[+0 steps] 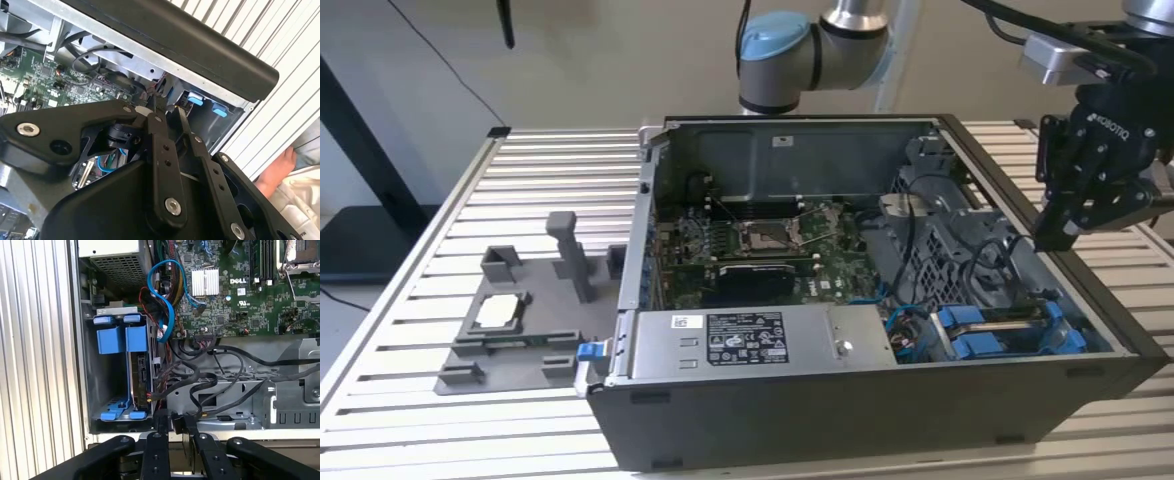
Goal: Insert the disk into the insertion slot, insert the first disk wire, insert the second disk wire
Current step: 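Insert the second disk wire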
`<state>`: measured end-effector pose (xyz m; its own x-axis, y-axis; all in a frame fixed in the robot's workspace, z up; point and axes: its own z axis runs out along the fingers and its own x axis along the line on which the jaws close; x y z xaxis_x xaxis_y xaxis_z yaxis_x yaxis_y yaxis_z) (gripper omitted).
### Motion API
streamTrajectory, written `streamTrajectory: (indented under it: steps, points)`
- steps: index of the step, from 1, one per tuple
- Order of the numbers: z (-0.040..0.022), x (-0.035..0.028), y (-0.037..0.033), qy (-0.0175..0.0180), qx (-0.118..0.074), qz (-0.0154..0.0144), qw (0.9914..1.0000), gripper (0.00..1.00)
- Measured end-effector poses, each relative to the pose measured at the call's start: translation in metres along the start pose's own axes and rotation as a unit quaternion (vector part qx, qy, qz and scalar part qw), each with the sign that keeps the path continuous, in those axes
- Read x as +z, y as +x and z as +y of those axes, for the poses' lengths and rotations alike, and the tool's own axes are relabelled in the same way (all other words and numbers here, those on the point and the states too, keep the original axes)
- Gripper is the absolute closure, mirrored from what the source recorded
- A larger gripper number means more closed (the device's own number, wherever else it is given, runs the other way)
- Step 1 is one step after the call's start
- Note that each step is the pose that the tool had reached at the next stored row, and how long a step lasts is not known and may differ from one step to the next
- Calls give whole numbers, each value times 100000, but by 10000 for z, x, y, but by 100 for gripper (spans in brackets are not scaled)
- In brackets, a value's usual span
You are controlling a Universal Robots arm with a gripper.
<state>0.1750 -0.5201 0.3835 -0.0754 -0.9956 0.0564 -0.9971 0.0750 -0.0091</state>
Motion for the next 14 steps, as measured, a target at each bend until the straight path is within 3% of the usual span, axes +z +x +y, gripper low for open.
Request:
streamTrajectory:
  steps: [5,7,14]
  points:
    - [0,0,0,1,-2,2,100000,73]
    - [0,0,0,3,0,1,100000,82]
    - [0,1,0,3,-2,5,100000,84]
